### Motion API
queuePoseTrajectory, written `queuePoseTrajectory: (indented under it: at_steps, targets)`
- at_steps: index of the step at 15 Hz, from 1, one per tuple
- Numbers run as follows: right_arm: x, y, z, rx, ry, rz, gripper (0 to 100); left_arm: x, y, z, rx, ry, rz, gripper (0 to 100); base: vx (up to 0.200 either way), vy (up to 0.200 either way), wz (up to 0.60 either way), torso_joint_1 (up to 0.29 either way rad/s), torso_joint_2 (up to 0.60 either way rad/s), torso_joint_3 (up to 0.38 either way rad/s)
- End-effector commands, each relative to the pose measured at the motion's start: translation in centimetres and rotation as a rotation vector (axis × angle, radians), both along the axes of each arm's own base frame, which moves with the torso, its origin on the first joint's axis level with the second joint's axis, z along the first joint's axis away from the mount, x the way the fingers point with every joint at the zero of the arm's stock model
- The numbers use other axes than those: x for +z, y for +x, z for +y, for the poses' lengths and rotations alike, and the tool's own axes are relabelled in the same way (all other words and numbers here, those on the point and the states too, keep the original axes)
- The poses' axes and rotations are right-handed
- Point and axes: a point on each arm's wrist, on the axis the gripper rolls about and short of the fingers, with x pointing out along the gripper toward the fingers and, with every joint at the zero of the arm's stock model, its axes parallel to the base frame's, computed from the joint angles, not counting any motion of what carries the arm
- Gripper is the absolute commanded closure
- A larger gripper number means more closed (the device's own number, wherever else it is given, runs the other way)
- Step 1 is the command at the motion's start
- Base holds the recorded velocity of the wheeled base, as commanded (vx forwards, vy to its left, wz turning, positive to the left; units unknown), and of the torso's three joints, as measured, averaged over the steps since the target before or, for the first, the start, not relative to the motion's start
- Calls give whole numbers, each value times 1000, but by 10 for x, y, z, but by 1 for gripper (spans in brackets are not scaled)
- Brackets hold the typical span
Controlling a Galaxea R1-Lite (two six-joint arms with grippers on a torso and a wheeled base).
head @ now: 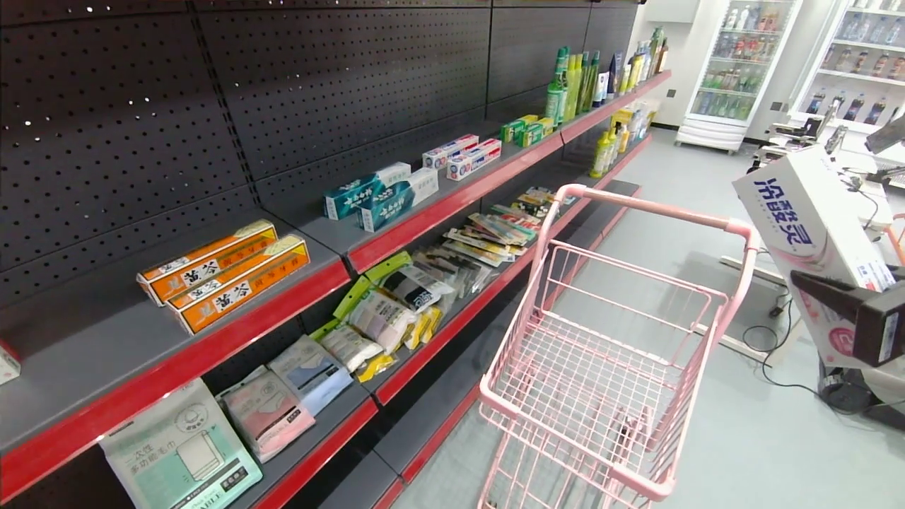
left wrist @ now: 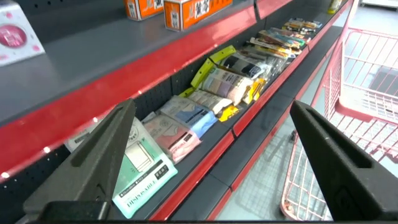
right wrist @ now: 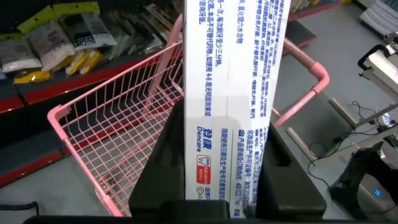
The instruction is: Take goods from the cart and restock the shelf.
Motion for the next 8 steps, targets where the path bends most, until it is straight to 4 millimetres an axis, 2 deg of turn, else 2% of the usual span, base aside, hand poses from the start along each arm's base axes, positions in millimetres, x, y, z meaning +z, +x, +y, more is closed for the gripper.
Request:
queuePoseTrajectory:
  at_steps: [1, 8]
  targets:
    - [-2, -5, -1, 2, -9, -3, 100, 0, 0, 0, 0, 0, 1, 0, 0, 0, 0, 207, -447, -232]
    - [-6, -8, -1, 3, -18, 3, 100, 0, 0, 0, 0, 0, 1, 0, 0, 0, 0, 180, -382, -203]
